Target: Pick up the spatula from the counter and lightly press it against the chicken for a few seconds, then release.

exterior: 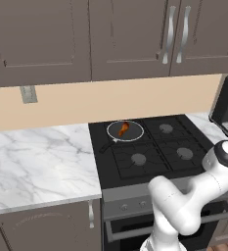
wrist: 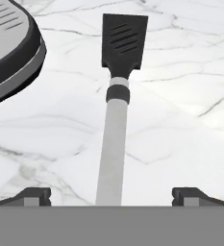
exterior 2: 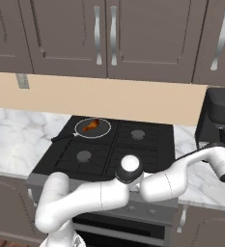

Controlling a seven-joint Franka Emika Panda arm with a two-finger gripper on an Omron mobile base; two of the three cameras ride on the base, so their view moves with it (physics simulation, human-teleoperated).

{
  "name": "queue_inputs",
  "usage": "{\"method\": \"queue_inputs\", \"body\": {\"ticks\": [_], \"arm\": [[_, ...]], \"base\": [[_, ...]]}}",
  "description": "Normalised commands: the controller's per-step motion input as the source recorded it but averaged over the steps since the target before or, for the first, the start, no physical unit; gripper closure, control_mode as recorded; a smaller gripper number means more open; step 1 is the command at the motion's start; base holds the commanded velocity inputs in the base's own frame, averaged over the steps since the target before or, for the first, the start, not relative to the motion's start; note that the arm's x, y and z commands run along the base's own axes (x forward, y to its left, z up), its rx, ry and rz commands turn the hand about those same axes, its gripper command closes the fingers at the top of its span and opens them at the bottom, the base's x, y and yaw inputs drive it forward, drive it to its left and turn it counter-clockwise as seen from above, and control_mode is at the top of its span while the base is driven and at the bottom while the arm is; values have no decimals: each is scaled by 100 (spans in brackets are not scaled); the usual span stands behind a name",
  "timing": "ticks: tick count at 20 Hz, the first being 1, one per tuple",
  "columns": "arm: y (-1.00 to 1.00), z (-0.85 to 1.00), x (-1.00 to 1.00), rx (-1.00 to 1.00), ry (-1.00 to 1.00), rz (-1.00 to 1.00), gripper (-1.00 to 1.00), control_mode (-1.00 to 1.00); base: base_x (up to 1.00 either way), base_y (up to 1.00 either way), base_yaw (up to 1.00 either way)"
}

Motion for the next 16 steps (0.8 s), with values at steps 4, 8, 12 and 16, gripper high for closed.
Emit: {"method": "queue_inputs", "body": {"ticks": [4,8,12,16], "arm": [[0,-6,11,1,2,0,-100,-100],[0,-13,15,2,3,0,-100,-100],[0,-19,15,2,2,0,-100,-100],[-11,-21,8,1,0,0,-100,-100]], "base": [[0,0,0],[0,0,0],[0,0,0],[0,0,0]]}}
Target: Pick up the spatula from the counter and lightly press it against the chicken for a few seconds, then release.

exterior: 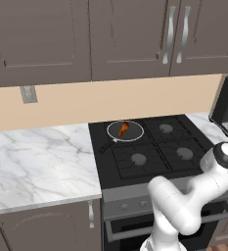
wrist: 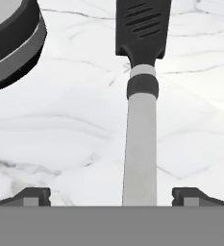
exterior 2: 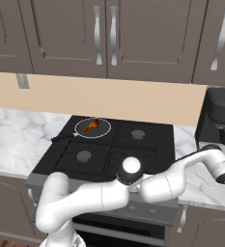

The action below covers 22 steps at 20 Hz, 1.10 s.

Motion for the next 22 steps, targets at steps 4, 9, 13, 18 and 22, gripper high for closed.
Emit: {"method": "queue_inputs", "body": {"ticks": [4,9,13,18,22], "arm": [[-20,-21,6,1,0,0,-100,-100],[-13,-24,12,2,0,1,100,-100],[-18,-16,5,3,0,1,100,-100],[-21,-3,0,9,8,1,100,-100],[-16,5,-1,13,9,2,100,-100]], "base": [[0,0,0],[0,0,0],[0,0,0],[0,0,0],[0,0,0]]}}
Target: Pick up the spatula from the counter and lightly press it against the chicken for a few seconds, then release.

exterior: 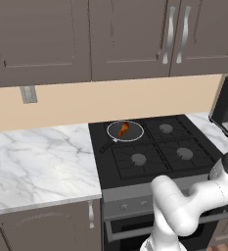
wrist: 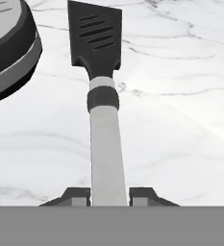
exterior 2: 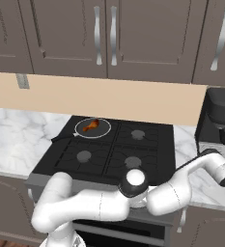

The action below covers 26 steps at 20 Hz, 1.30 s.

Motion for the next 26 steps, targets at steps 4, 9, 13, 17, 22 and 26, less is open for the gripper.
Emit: {"method": "queue_inputs", "body": {"ticks": [4,9,13,17,22,26], "arm": [[-15,26,-21,12,3,2,100,-100],[-25,32,-41,12,0,0,100,-100],[-25,40,-47,13,0,0,100,-100],[-18,57,-46,14,6,0,100,-100],[-2,59,-50,14,9,1,100,-100],[3,28,-74,9,1,3,100,-100]], "base": [[0,0,0],[0,0,0],[0,0,0],[0,0,0],[0,0,0],[0,0,0]]}}
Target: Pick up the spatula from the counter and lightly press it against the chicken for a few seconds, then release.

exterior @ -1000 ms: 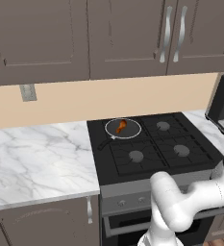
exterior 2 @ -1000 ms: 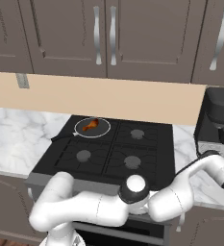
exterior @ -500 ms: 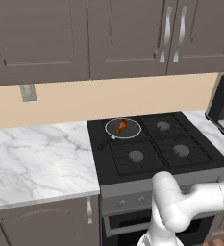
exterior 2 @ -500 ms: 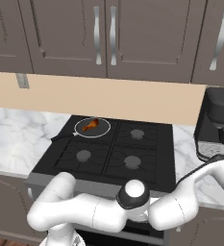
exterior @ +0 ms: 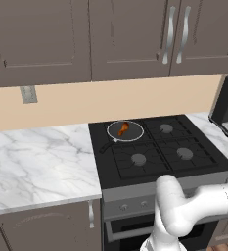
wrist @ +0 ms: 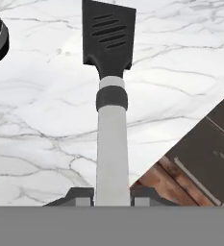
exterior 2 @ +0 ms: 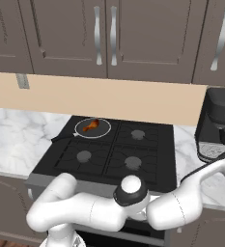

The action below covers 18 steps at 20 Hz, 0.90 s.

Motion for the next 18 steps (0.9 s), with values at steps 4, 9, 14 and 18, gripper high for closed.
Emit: {"method": "queue_inputs", "body": {"ticks": [4,9,14,18], "arm": [[23,10,-80,3,0,5,100,-100],[52,3,-72,0,-2,11,100,-100],[65,26,-60,0,-8,12,100,-100],[82,8,-54,-4,-20,11,100,-100]], "base": [[0,0,0],[0,0,0],[0,0,0],[0,0,0]]}}
